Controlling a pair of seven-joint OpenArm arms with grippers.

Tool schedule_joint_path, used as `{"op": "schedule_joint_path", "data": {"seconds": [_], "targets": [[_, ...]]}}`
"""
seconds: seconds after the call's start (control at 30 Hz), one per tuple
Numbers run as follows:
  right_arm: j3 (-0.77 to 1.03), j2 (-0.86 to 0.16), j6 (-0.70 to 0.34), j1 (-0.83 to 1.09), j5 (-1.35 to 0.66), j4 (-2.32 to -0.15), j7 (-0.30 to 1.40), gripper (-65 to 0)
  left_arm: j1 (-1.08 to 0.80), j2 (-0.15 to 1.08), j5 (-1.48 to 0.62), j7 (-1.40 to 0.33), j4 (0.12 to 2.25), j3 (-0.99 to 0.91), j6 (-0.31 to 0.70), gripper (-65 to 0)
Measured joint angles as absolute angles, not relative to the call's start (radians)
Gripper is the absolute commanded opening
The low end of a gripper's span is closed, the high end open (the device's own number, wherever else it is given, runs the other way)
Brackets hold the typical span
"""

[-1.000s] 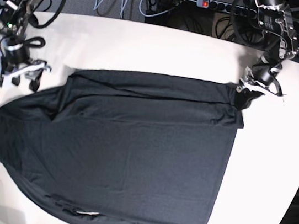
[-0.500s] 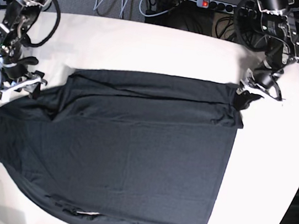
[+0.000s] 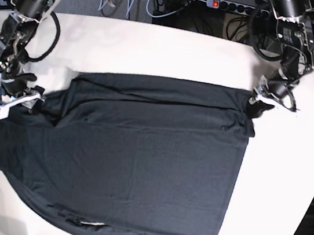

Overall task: Fold the T-shirt properly
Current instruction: 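Drag the held hem corners outward, stretching the shirt flat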

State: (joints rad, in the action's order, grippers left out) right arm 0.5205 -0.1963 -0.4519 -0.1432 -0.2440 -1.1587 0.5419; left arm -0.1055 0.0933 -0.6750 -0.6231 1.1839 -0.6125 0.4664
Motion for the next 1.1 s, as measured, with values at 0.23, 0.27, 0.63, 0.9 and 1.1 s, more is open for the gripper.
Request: {"op": "schedule_joint_path", "data": {"seconds": [0.23, 0.27, 0.63, 0.9, 1.1], "targets": [[0.524, -0.196, -0.452, -0.140, -0.244, -1.158, 0.543, -26.6, -0.110, 0.121, -0.693, -0.591, 1.175, -0.627, 0.442, -65.0], [0.524, -0.197, -0.452, -0.140, -0.244, -1.158, 0.543, -26.6, -0.110, 0.121, -0.693, -0.591, 1.175, -0.627, 0.441, -65.0], [0.524, -0.178, -0.451, -0.138, -0.245, -1.158, 0.530, -26.6, -0.093, 0.122, -0.694, -0.645, 1.180, -0.629, 0.437, -65.0], [0.520, -0.150, -0.451, -0.138, -0.250, -1.161, 0.516, -26.7, -0.091, 0.110, -0.659, -0.718, 1.259, -0.627, 0.412, -65.0], [0.521, -0.143, -0.450, -0.138, -0.249, -1.162, 0.512, -26.7, -0.091, 0.110, -0.656, -0.718, 1.259, -0.625, 0.412, -65.0]]}}
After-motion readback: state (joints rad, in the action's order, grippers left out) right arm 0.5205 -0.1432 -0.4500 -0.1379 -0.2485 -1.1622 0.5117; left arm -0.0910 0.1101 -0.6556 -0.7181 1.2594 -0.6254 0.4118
